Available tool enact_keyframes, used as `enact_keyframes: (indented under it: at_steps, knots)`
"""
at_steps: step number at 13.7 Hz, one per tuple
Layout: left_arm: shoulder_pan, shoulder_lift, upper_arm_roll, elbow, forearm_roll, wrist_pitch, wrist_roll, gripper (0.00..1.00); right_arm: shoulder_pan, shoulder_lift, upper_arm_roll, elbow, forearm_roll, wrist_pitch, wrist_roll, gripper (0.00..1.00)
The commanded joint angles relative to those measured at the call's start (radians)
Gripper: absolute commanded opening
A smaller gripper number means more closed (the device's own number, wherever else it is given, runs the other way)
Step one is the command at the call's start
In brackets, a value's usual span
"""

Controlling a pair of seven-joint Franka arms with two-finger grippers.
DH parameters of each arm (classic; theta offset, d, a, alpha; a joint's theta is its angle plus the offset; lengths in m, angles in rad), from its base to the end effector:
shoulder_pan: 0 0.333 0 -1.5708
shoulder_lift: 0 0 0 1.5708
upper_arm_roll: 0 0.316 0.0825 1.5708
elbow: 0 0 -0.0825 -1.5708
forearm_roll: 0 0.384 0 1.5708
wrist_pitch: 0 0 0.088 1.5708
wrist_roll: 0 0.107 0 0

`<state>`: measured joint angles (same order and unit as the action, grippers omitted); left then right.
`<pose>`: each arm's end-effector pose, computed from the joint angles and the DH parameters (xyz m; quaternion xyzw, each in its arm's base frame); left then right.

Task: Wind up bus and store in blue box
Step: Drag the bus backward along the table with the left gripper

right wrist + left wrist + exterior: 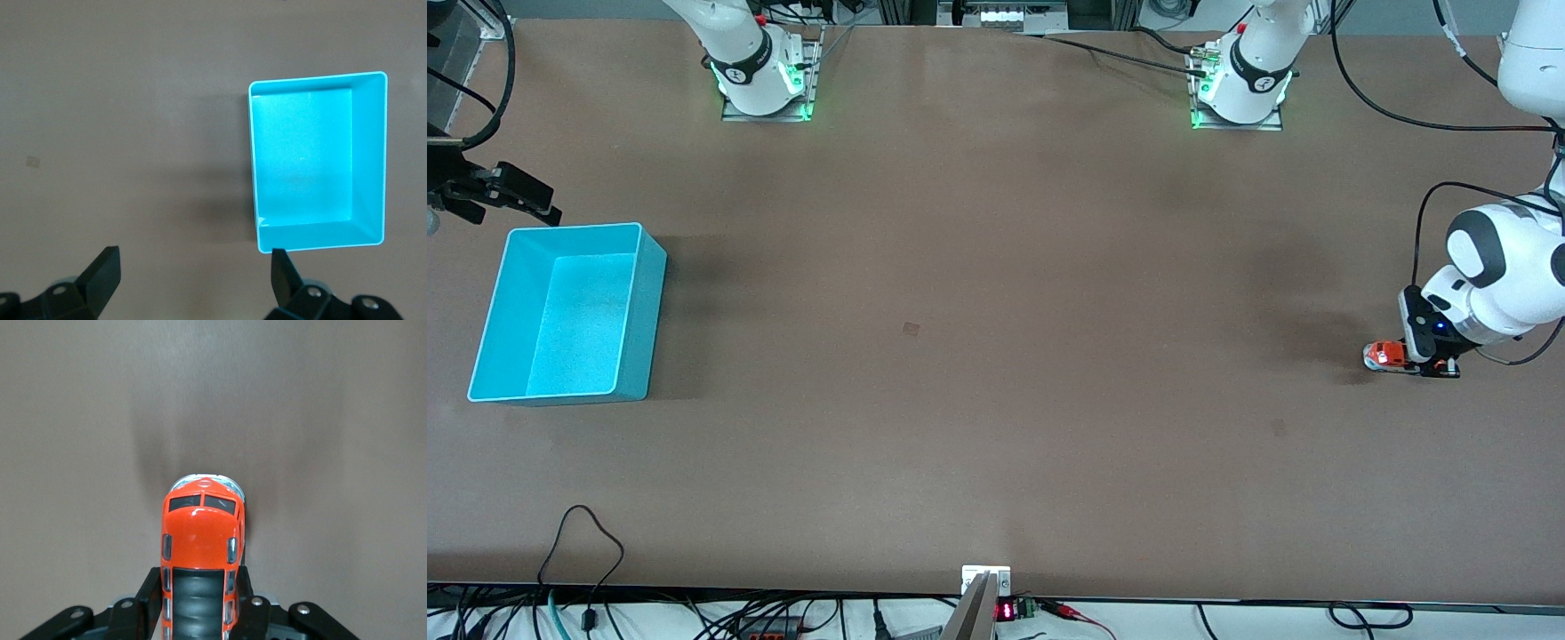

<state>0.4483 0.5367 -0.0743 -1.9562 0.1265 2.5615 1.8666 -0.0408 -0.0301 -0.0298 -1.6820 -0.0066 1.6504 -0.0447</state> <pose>0.5823 0.2283 0.2064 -0.7018 0.7113 0.0004 0.0399 0.5488 -0.0397 0.5953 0.9999 -0.0127 -0.0009 0.0028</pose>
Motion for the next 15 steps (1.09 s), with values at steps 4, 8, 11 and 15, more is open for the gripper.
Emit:
enact_keyframes:
  at_steps: [4, 8, 11, 15]
  knots:
    - [0.069, 0.104, 0.004, 0.033, 0.024, 0.02, 0.059, 0.3, -0.008, -0.005, 0.004, -0.004, -0.003, 0.006, -0.015, 1.0]
    - [0.078, 0.1, 0.004, 0.04, 0.024, 0.019, 0.062, 0.39, -0.008, -0.005, 0.004, -0.004, -0.003, 0.008, -0.015, 1.0]
    - [0.079, 0.092, 0.002, 0.056, 0.022, -0.02, 0.063, 1.0, -0.008, -0.005, 0.004, -0.004, -0.003, 0.009, -0.015, 1.0]
    - [0.073, 0.069, -0.012, 0.163, 0.022, -0.22, 0.06, 1.0, -0.008, -0.005, 0.002, -0.004, -0.003, 0.009, -0.015, 1.0]
